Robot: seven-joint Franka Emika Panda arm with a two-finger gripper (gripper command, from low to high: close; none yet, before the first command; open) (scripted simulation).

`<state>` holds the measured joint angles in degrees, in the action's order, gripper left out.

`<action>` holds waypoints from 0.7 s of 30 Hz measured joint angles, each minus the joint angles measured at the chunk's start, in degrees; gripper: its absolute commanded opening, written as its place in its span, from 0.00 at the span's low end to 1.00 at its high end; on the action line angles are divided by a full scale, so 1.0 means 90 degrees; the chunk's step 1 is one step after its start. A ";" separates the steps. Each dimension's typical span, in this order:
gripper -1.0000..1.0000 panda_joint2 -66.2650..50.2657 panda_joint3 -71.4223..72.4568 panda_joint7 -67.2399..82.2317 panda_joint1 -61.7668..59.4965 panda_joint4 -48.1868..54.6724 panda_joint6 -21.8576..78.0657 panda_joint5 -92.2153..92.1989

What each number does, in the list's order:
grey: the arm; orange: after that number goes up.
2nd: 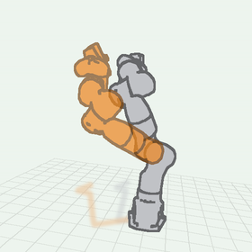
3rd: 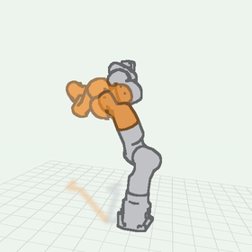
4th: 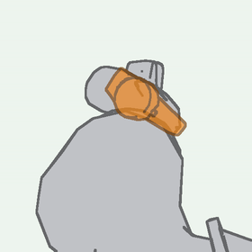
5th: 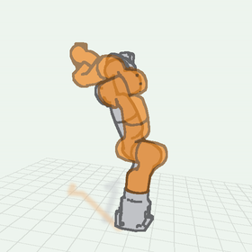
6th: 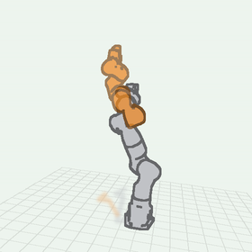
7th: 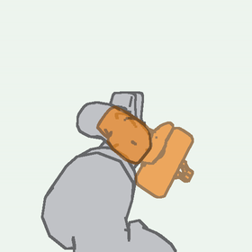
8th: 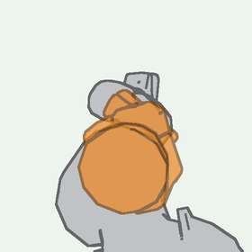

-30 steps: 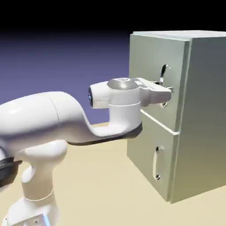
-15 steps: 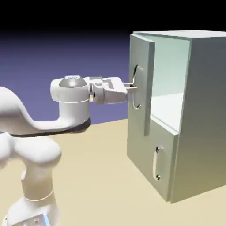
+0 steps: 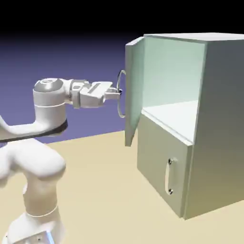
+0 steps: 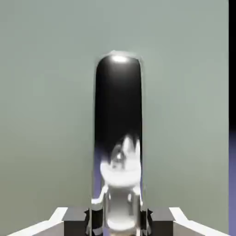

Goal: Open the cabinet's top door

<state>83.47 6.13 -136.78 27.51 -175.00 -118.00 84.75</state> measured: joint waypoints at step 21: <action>0.00 -0.2519 0.4842 -0.0821 -0.1305 0.2625 0.3928 -0.4258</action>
<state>60.80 49.71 -144.17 15.77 -151.38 -82.64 46.43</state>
